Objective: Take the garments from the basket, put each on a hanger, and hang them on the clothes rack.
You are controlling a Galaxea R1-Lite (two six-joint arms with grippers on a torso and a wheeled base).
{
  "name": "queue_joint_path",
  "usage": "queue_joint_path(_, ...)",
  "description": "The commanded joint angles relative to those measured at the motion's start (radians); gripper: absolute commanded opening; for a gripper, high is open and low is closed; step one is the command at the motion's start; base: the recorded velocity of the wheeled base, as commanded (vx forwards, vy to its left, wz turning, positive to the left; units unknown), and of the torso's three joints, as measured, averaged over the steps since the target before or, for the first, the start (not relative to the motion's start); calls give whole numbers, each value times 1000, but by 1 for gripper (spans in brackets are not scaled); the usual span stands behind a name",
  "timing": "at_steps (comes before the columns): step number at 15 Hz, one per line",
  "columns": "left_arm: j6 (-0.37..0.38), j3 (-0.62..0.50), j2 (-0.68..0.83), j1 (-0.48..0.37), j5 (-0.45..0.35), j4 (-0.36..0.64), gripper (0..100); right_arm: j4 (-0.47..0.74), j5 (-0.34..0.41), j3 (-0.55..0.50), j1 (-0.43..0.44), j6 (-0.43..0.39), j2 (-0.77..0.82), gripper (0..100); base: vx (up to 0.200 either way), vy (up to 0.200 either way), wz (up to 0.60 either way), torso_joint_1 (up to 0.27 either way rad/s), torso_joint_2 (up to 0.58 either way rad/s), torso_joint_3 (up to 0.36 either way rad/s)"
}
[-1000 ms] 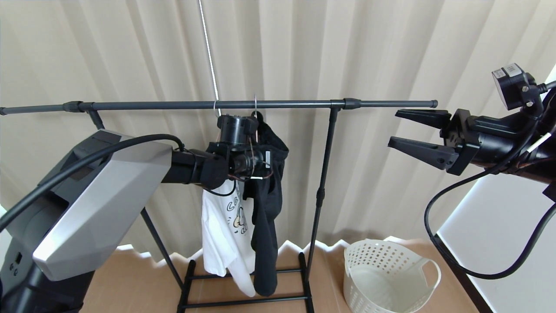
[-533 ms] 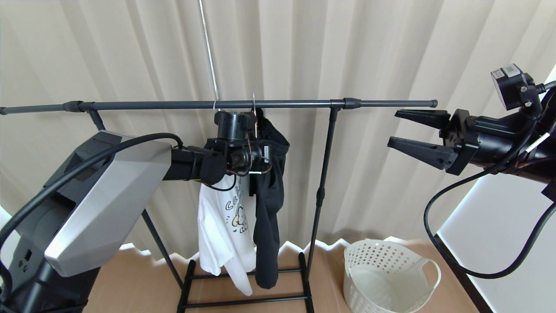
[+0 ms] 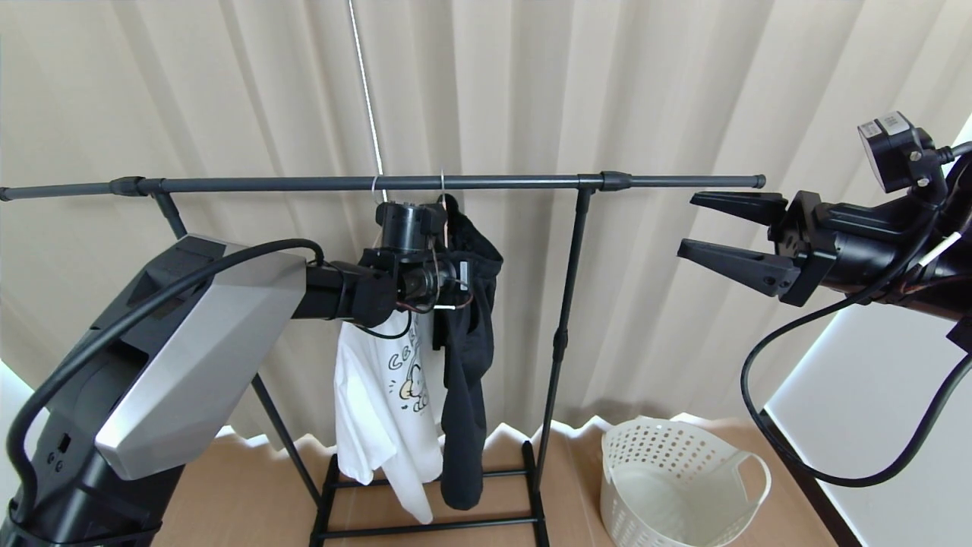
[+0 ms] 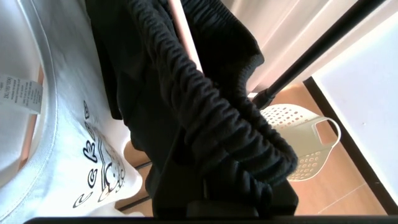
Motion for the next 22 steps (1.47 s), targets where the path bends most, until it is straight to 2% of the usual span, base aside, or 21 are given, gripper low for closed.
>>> queue_joint_path(1, -1, -1, 10, -1, 0, 0, 0, -1, 0, 0, 0, 0, 3, 100, 0, 0, 0, 0, 0, 0)
queue_joint_path(10, -2, -2, 23, 6, 0, 1, 0, -2, 0, 0, 0, -8, 7, 100, 0, 0, 0, 0, 0, 0)
queue_joint_path(11, -2, -1, 23, 6, 0, 1, 100, -2, 0, 0, 0, -8, 7, 100, 0, 0, 0, 0, 0, 0)
queue_joint_path(18, -2, 1, 12, 7, 2, -2, 100, -2, 0, -2, 0, -8, 7, 100, 0, 0, 0, 0, 0, 0)
queue_joint_path(20, -2, 26, -25, 3, 2, -2, 100, -2, 0, -2, 0, -8, 7, 100, 0, 0, 0, 0, 0, 0)
queue_joint_path(22, 1, 111, -161, -5, 0, 0, 100, -2, 0, -3, 0, -8, 15, 100, 0, 0, 0, 0, 0, 0)
